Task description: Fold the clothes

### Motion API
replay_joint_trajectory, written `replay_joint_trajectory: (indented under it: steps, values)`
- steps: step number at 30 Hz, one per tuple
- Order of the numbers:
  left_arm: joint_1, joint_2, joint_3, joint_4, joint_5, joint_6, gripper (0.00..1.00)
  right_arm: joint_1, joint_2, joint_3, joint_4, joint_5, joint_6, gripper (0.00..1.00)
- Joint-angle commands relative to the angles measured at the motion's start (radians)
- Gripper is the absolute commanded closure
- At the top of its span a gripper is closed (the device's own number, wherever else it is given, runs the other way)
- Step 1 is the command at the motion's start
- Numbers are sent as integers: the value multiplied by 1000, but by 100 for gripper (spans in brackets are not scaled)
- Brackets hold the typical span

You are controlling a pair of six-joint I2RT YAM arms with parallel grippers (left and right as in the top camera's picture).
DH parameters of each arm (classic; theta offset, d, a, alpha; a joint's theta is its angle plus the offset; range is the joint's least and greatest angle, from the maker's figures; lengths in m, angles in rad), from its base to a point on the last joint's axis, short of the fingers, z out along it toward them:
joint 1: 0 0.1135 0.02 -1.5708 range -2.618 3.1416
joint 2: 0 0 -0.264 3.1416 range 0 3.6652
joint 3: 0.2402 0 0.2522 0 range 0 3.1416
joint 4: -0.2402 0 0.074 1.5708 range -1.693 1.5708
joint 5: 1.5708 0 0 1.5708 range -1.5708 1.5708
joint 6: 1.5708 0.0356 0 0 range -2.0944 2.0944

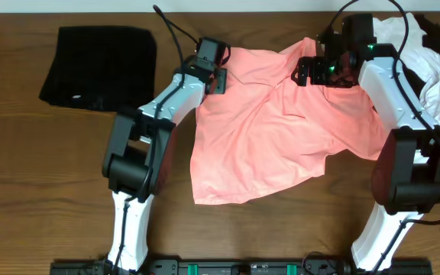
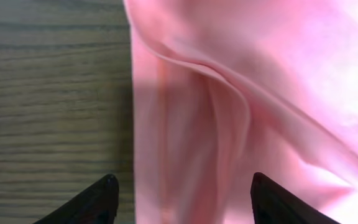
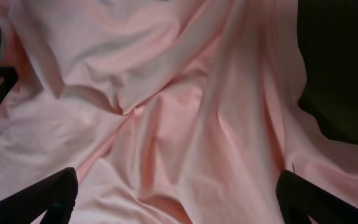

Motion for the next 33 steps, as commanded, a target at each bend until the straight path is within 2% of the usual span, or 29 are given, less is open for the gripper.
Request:
replay_joint_trajectory:
  steps: [1,2,7,9,11,17,28,29,30,31,32,33]
  values:
    - [-6,31,17,-1,-1,17,37,10,8,1,-2,-2,9,1]
    - [-6,36,17,-1,-1,16,40,10,8,1,-4,-2,9,1]
    - [-6,51,17,0,-2,17,70,10,8,1,-6,-2,9,1]
    - [-5,51,17,2,-2,17,85,10,8,1,-2,-2,9,1]
    - [-4,51,17,7,-11,16,94,10,8,1,0,-2,9,1]
    - [4,46,18,-6,-119,9,94,9,8,1,0,-1,-7,1]
    - [54,27,18,-56,-143,-184,94,9,8,1,0,-1,-10,1]
    - [61,27,18,-59,-127,-187,92,9,8,1,0,-1,-10,1]
    - [68,27,18,-61,-108,-187,77,9,8,1,0,-1,-10,1]
    - [77,27,18,-63,-94,-187,53,9,8,1,0,-1,-10,1]
    - [84,26,18,-67,-83,-187,34,9,8,1,1,-1,-10,1]
    - [90,23,18,-75,-71,-187,22,9,8,1,2,0,-10,1]
